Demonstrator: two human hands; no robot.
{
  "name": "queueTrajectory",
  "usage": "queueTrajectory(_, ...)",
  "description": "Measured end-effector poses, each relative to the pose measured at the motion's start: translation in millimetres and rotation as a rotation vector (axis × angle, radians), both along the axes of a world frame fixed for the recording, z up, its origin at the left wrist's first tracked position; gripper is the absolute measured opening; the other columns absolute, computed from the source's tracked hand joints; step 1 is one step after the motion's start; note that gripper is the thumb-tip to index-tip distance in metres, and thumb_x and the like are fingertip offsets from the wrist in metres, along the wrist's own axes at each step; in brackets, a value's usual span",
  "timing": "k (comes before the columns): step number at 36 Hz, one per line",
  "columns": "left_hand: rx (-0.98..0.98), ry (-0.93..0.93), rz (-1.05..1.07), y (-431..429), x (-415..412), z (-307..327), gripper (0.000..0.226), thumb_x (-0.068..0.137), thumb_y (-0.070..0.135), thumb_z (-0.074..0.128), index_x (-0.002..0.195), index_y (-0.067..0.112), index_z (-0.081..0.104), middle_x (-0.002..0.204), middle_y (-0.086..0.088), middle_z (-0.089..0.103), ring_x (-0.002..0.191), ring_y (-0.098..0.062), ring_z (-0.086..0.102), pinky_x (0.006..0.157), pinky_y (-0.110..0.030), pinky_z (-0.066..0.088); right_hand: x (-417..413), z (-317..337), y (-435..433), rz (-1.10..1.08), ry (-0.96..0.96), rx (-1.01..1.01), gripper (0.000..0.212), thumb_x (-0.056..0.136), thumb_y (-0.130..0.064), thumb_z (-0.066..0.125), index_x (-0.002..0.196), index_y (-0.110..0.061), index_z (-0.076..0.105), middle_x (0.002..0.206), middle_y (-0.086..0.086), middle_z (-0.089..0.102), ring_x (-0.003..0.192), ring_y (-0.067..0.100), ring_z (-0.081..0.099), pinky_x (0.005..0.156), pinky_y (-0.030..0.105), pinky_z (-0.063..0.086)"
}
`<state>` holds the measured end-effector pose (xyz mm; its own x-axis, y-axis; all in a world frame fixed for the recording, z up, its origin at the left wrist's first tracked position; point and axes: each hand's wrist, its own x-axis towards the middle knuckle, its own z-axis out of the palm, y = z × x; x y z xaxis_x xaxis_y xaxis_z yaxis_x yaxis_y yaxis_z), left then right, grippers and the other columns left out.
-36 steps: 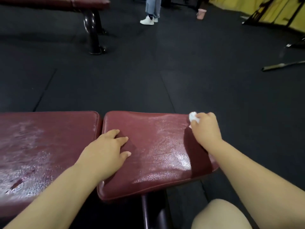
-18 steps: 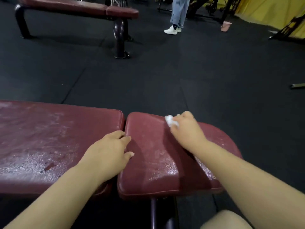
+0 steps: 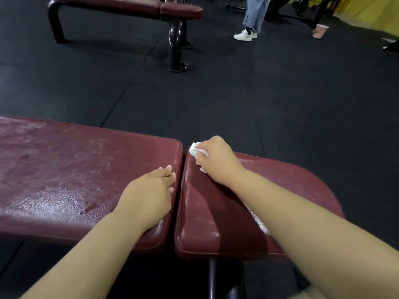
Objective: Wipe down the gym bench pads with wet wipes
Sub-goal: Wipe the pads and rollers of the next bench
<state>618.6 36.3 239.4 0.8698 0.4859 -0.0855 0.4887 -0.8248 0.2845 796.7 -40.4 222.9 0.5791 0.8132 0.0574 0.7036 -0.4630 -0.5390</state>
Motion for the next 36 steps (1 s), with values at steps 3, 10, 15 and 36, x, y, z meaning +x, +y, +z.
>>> queueTrajectory(3,0.026,-0.005,-0.053,0.8,0.8,-3.7,0.046,0.100,0.025,0.036,0.146,0.023,0.034,0.154,0.013,0.024,0.141,-0.002,0.020,0.111,-0.019,0.020,16.8,-2.8,-13.9,-0.085,-0.102,0.016,0.016,0.089,-0.017,0.055,0.094,-0.016,0.071,0.096,0.004,0.044,0.082,0.021,0.053,0.081,0.031,0.046)
queueTrajectory(10,0.063,-0.004,-0.060,1.7,3.8,-3.1,0.044,0.103,0.025,0.030,0.147,0.026,0.030,0.155,0.017,0.017,0.141,0.004,0.011,0.104,-0.011,0.011,17.2,6.8,9.5,-0.227,-0.166,-0.065,0.020,0.088,-0.008,0.045,0.072,-0.013,0.056,0.078,0.003,0.040,0.079,0.023,0.038,0.061,0.020,0.033)
queueTrajectory(15,-0.019,-0.040,-0.027,5.5,1.6,-9.8,0.044,0.100,0.021,0.037,0.144,0.025,0.037,0.154,0.016,0.022,0.141,0.001,0.017,0.109,-0.015,0.018,-26.7,14.6,-12.4,0.109,-0.096,0.011,0.023,0.087,-0.007,0.051,0.069,-0.007,0.064,0.068,-0.008,0.041,0.065,0.010,0.044,0.062,0.016,0.036)
queueTrajectory(36,-0.081,-0.077,-0.013,0.6,-4.4,-20.7,0.045,0.099,0.012,0.035,0.144,0.018,0.038,0.155,0.007,0.023,0.143,-0.005,0.016,0.111,-0.016,0.011,-78.0,-6.7,-92.5,-0.013,-0.125,0.166,0.018,0.073,-0.008,0.059,0.083,-0.009,0.074,0.089,0.008,0.056,0.074,0.029,0.059,0.067,0.035,0.051)
